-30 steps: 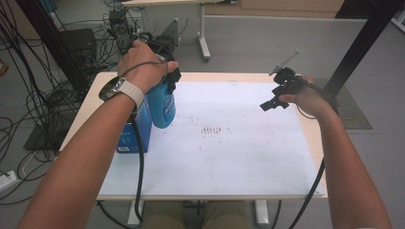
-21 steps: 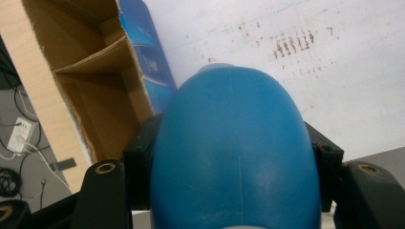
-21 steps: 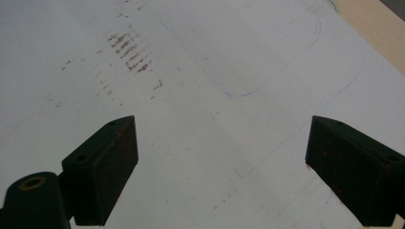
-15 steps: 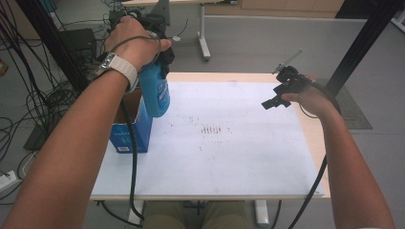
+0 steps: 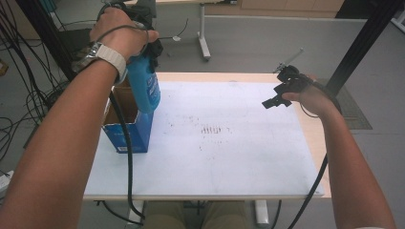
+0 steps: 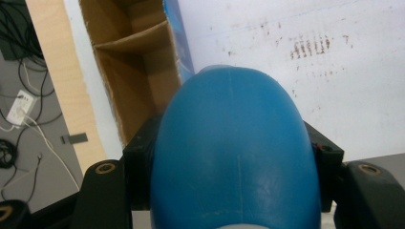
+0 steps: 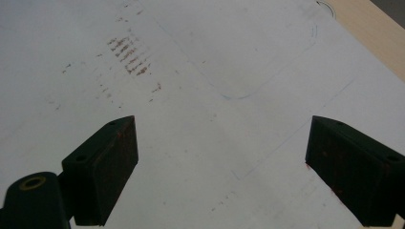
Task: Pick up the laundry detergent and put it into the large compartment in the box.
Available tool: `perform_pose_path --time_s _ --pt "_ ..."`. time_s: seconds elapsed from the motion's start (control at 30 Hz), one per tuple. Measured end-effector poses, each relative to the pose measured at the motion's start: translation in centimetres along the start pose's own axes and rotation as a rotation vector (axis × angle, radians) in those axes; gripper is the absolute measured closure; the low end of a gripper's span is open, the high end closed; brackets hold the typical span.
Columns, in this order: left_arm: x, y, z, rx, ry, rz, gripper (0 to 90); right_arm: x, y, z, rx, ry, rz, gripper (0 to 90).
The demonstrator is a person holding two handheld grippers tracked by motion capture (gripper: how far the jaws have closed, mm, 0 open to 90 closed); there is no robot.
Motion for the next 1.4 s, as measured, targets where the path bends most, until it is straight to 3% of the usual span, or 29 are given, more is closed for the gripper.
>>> perform_pose_path --time_s 0.43,0.67,1.1,1.4 --pt "-1.9 0.0 0.1 -0.021 0.053 0.011 38.4 0.1 -0.1 -0.2 0.002 -0.002 0.0 10.8" --pt "-2.4 0.0 0.0 -0.032 0.064 -0.003 38.3 0.3 -0.2 -0.2 0.001 -0.002 0.0 10.8" --pt "-4.1 1.0 0.3 -0.015 0.098 -0.014 38.3 0.4 -0.4 -0.3 -0.001 0.002 -0.003 10.7" --pt "-5.0 0.6 0.5 0.005 0.117 -0.035 37.9 0.5 -0.5 -0.3 -0.007 0.001 0.001 10.7"
Point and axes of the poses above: each handheld gripper's, and its own axes: y roughly backward along the jaws, z roughly out of its underside, x roughly to its right, the point moved 3 cm from there along -y, roughly forward along the jaws, and after that the axes turned 14 degrees about -z, right-handed, at the moved point
